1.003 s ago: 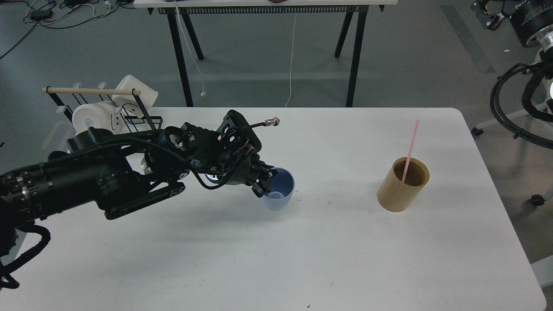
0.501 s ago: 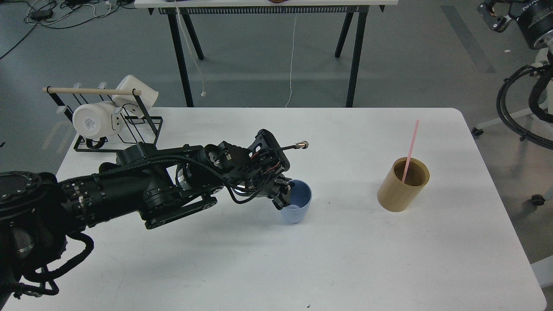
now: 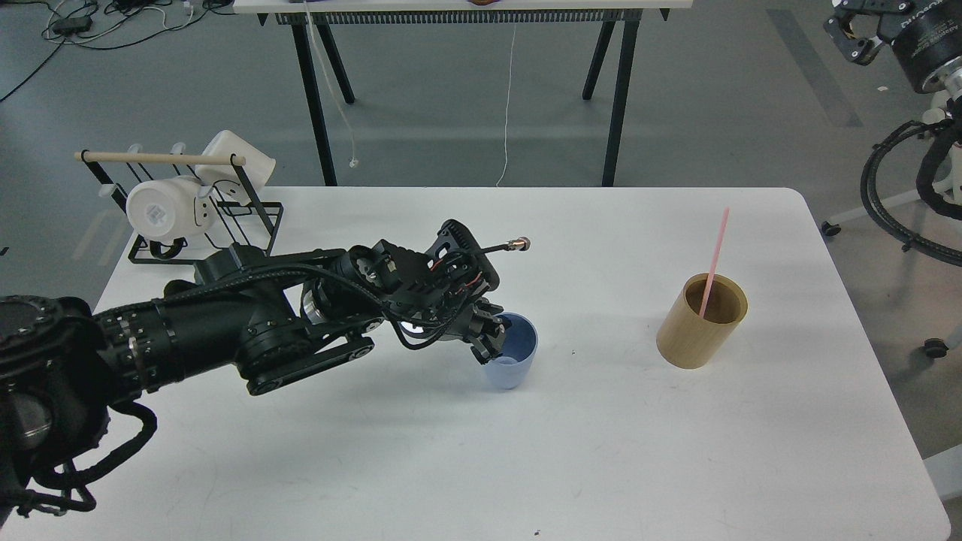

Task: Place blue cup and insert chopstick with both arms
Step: 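Release the blue cup and withdraw the left arm, then reach the right gripper to the pink straw and grasp it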

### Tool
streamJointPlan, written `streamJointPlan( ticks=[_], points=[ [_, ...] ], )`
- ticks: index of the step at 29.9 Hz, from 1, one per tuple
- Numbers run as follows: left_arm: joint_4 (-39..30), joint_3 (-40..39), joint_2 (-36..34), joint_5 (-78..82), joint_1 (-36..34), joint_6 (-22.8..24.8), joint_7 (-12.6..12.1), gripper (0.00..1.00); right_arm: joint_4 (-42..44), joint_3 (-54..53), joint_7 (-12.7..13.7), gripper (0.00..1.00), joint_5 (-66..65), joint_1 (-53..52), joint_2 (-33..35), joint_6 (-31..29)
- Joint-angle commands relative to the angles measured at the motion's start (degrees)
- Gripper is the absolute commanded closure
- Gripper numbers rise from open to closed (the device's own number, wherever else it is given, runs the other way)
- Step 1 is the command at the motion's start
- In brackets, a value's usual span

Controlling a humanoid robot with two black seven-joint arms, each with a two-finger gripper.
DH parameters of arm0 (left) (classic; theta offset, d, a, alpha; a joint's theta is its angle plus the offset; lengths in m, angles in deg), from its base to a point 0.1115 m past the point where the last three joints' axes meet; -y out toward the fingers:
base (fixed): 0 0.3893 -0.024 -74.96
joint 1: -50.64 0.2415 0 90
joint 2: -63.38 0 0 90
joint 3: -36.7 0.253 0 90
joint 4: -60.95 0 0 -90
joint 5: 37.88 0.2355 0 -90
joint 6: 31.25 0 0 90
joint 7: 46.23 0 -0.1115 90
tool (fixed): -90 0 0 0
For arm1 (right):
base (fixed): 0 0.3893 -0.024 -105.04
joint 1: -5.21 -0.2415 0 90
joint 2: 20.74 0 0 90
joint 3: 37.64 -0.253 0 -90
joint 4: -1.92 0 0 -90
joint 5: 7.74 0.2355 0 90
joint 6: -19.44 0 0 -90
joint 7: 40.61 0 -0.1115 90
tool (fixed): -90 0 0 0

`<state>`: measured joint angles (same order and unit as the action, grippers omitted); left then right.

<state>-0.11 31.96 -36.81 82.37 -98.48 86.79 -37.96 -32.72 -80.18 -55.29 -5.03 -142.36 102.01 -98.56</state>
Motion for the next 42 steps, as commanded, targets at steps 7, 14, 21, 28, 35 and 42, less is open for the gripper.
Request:
streamJointPlan(
  ticks=[7,14,21,28,35,42],
  points=[
    [-0.29,-11.86,-0.18,-6.14,0.67,-0.03,-0.01,0.15,-4.11,2.8,0.0,0.0,-3.67,0.0,3.44,0.0],
    [0.41,-24.61,-5.71,-29.08,1.63,-0.03,0.17,0.1,-16.85,10.63,-0.08,0.01,-9.3,0.09,12.68,1.97],
    [0.59,-29.79,-7.65,-48.77,6.82,-5.0,0.61,0.01,-28.19,16.16,0.09,0.01,-26.68,0.09,19.01,15.41],
    [2.95,-42.37,-7.48,-73.73,9.99,-5.62,0.69,0.01,-36.02,22.06,0.0,0.01,-39.7,0.09,24.11,25.09],
    [13.58,-45.19,-6.86,-95.88,9.38,-5.01,5.52,0.01,-41.21,26.01,0.0,0.01,-55.43,0.18,27.54,28.09],
    [21.15,-45.45,-4.4,-114.43,8.58,-5.01,6.23,0.01,-41.48,29.97,-0.17,0.02,-67.82,0.61,27.45,30.89]
  ],
)
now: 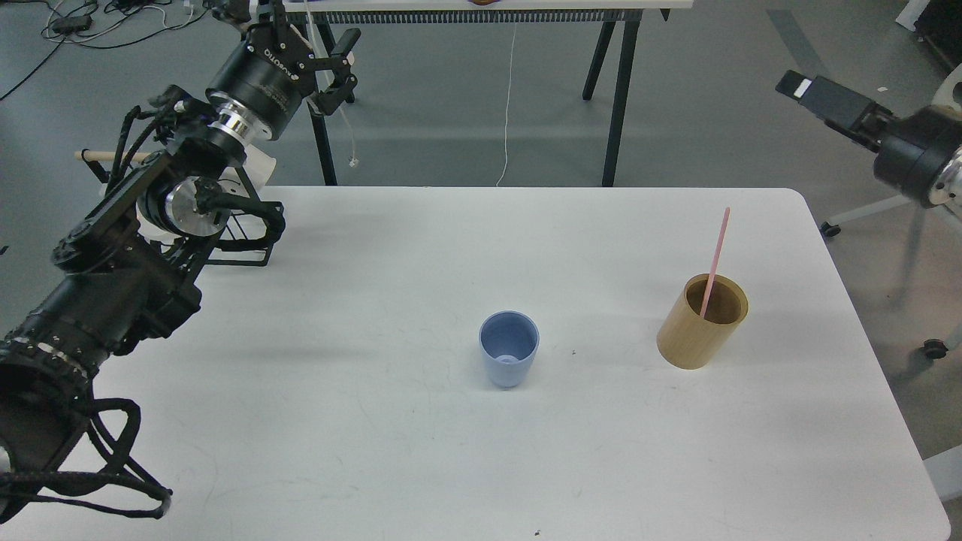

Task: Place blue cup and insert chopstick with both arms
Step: 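Reach the right gripper to the pink straw and grasp it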

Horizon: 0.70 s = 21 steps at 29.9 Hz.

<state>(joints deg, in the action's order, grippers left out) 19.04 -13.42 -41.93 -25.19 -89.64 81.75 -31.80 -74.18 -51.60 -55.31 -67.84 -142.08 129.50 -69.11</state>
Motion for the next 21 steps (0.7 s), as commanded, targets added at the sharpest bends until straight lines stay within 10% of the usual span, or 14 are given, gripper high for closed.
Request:
streamJointPlan(
  ticks=[1,21],
  points=[
    [2.09,-0.06,0.72,-8.72,-0.17,0.03,0.17,0.01,-0.02,1.83,-0.16,0.03,-6.68,0.59,-0.21,2.24],
    [7.28,1.08,0.11,-16.21,0.36,0.03,0.34,0.01,6.04,10.53,0.37,0.29,-16.89,9.65,-9.61,12.26]
  ],
)
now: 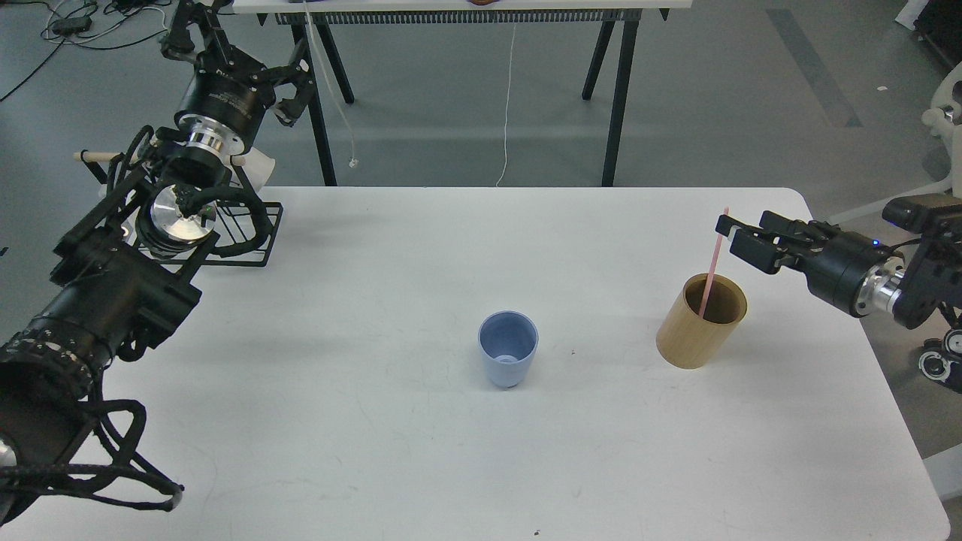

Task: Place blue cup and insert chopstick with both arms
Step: 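Reach the right gripper to the pink straw and grasp it, then lift the pink straw out of the tan cup with the right gripper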

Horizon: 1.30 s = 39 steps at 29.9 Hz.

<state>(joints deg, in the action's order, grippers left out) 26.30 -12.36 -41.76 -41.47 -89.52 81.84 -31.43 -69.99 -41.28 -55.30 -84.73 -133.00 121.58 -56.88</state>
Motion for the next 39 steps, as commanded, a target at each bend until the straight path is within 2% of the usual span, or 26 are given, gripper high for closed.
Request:
streamJointPlan(
  ticks=[1,6,10,18,21,24,33,39],
  points=[
    [0.01,0.02,-0.07,-0.02,0.24,0.02,-0.03,0.01,2.47,0.22,0.79,0.31,-0.01,0.57,-2.39,0.04],
    [0.01,0.02,-0.16,-0.02,0.33,0.02,0.06,0.01,3.53,1.36,1.68,0.39,-0.01,0.57,-4.41,0.04],
    [0.01,0.02,-0.33,-0.02,0.24,0.02,-0.03,0.01,4.23,2.33,3.17,0.59,-0.09,0.48,-5.55,0.04],
    [0.01,0.02,-0.33,0.07,0.15,-0.06,0.06,0.01,6.08,2.41,3.61,0.6,-0.18,-0.05,-8.55,-0.05],
    [0.01,0.01,-0.42,0.07,0.07,-0.06,0.06,0.01,6.08,2.5,3.87,0.69,-0.27,-0.05,-8.9,-0.14],
    [0.01,0.02,-0.42,0.07,0.07,-0.06,0.06,0.01,6.08,3.12,5.36,0.77,-1.84,-0.13,-8.81,-0.05],
    [0.01,0.02,-0.42,0.07,-0.2,-0.15,-0.03,0.01,5.9,3.12,6.6,0.96,-3.26,-0.22,-8.81,-0.05],
    [0.01,0.02,-0.51,0.07,-0.29,-0.15,-0.03,0.01,5.2,2.68,6.6,0.99,-3.26,-0.48,-8.2,0.04]
  ],
)
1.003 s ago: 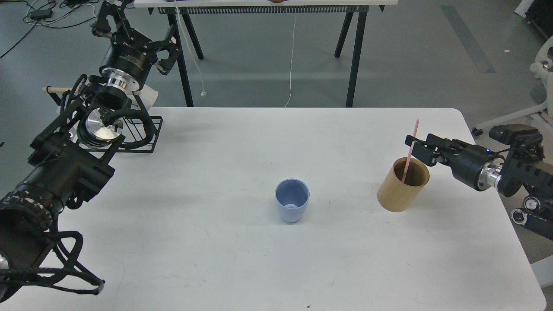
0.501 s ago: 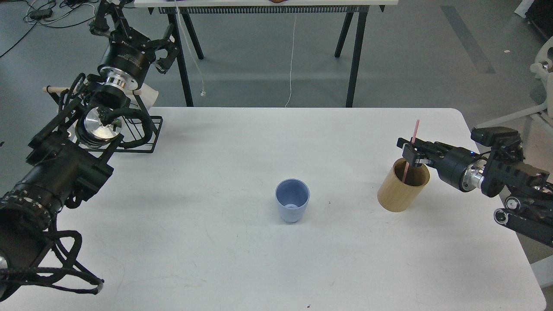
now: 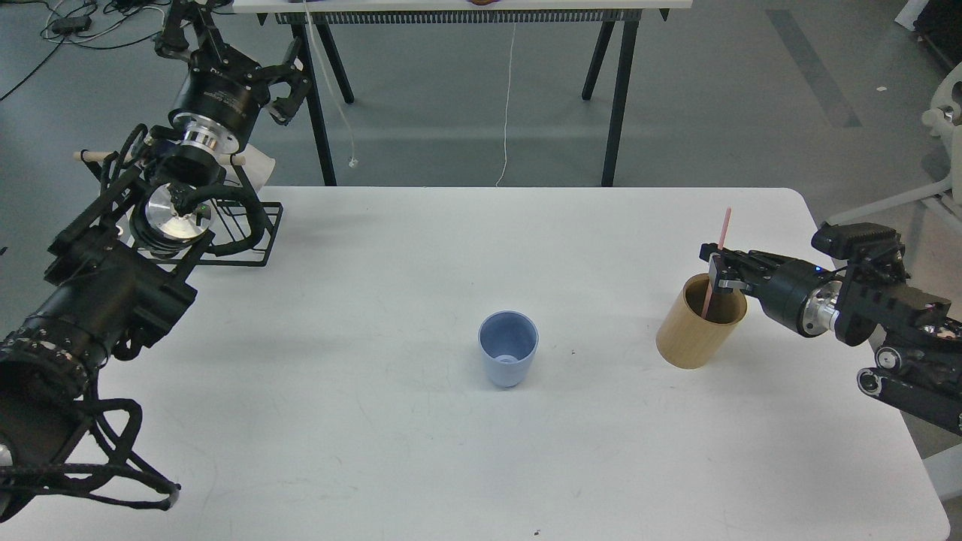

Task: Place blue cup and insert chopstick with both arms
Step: 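Lift the pink straw out of the tan cup with the right gripper, then lower the pink straw into the blue cup with the right gripper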

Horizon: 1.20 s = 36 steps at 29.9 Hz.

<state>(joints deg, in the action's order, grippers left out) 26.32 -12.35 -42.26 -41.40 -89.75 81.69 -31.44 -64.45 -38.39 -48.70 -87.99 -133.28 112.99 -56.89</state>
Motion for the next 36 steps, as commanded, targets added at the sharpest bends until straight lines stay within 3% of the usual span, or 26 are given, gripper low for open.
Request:
streamJointPlan(
  ticks=[1,11,20,26,36],
  points=[
    [0.0,0.0,-0.09,0.0,-0.06,0.0,-0.02,0.01,-0.6,-0.22,-0.09,0.99,0.0,-0.38,0.57,0.04],
    [0.0,0.0,-0.88,0.0,-0.06,0.09,-0.02,0.01,-8.59,-0.48,0.35,0.99,0.18,-5.56,7.59,-0.13],
    [-0.09,0.0,-2.2,-0.09,0.03,0.27,-0.02,0.01,-10.71,-0.57,0.88,0.99,0.62,-18.12,10.24,-1.45],
    [-0.09,-0.09,-2.55,-0.09,0.03,0.27,-0.02,0.01,-10.97,-0.74,1.85,0.99,1.14,-23.23,5.69,-2.86],
    [-0.09,0.0,-2.38,-0.09,0.03,0.18,-0.02,0.01,-11.94,-0.22,1.58,0.99,4.48,-18.93,-8.3,-2.77]
  ],
)
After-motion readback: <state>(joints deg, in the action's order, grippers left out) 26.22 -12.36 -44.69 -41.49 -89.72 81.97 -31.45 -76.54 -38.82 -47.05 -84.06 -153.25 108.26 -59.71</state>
